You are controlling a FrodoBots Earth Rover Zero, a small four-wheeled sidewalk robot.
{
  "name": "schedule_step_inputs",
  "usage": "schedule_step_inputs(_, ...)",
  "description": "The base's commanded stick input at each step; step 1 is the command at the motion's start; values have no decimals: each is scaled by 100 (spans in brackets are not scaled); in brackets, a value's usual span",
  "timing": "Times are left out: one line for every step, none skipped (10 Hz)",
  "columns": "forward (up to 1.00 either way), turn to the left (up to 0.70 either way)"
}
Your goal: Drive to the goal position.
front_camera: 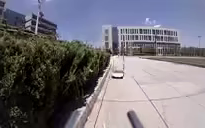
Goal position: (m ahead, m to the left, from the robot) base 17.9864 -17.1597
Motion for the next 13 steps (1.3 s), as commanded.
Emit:
schedule_step_inputs(-2, -4)
schedule_step_inputs(0, -23)
schedule_step_inputs(0, -28)
schedule_step_inputs(0, -28)
schedule_step_inputs(0, -28)
schedule_step_inputs(0, -28)
schedule_step_inputs(0, -28)
schedule_step_inputs(0, -28)
schedule_step_inputs(0, -28)
schedule_step_inputs(0, -28)
schedule_step_inputs(0, -28)
schedule_step_inputs(0, -28)
schedule_step_inputs(0, -28)
